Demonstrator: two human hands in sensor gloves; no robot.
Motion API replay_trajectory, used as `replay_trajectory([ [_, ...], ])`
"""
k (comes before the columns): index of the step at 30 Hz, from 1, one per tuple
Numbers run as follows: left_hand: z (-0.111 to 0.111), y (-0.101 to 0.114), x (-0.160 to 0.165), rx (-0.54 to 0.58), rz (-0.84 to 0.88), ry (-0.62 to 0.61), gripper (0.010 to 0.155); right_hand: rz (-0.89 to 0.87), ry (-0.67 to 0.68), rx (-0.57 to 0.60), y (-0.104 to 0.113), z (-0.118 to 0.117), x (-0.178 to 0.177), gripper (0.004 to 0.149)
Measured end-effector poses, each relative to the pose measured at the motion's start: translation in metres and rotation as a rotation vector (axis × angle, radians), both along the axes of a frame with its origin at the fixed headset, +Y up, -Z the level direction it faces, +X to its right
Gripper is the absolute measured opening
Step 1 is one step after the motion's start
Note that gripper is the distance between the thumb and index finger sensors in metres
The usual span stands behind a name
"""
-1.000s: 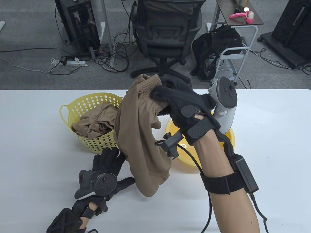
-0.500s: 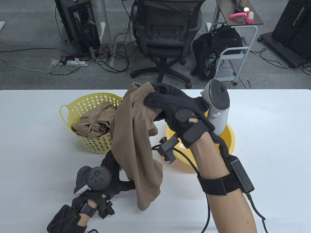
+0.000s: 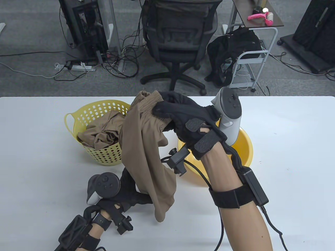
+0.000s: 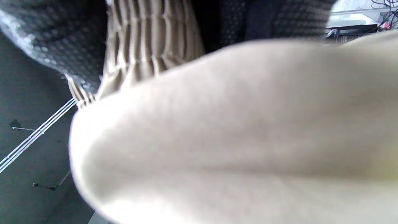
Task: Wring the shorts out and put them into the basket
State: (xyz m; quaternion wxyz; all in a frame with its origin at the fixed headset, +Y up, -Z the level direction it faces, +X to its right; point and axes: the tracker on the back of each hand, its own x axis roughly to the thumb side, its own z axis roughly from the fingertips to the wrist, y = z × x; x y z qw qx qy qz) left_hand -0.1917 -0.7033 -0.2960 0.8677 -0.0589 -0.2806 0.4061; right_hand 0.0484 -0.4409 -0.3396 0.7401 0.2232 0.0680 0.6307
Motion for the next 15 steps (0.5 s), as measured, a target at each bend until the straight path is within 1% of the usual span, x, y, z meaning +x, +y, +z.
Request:
replay_trajectory([
  [5,-0.014,-0.004,0.0,-0.073,0.064,0.039,0.144,-0.016,0.031,-0.001,0.0,0.001,-0.01,0.068],
  [7,-0.018,-0.004,0.001,-0.086,0.09,0.032,0.14,-0.02,0.037,0.0,0.0,0.001,-0.013,0.068],
  [8,-0.02,-0.004,0.002,-0.086,0.108,0.053,0.139,-0.024,0.042,-0.001,-0.001,0.0,-0.015,0.068],
  [12,-0.024,-0.003,0.009,-0.09,0.17,0.054,0.131,-0.048,0.06,-0.005,-0.003,-0.001,-0.021,0.068],
  [13,-0.024,-0.003,0.01,-0.089,0.176,0.071,0.129,-0.053,0.062,-0.009,-0.003,-0.001,-0.021,0.068],
  [14,-0.025,-0.002,0.011,-0.077,0.185,0.085,0.125,-0.056,0.062,-0.009,-0.004,-0.001,-0.022,0.068],
  [15,-0.026,-0.003,0.014,-0.083,0.201,0.073,0.122,-0.059,0.064,-0.007,-0.004,-0.001,-0.022,0.068],
])
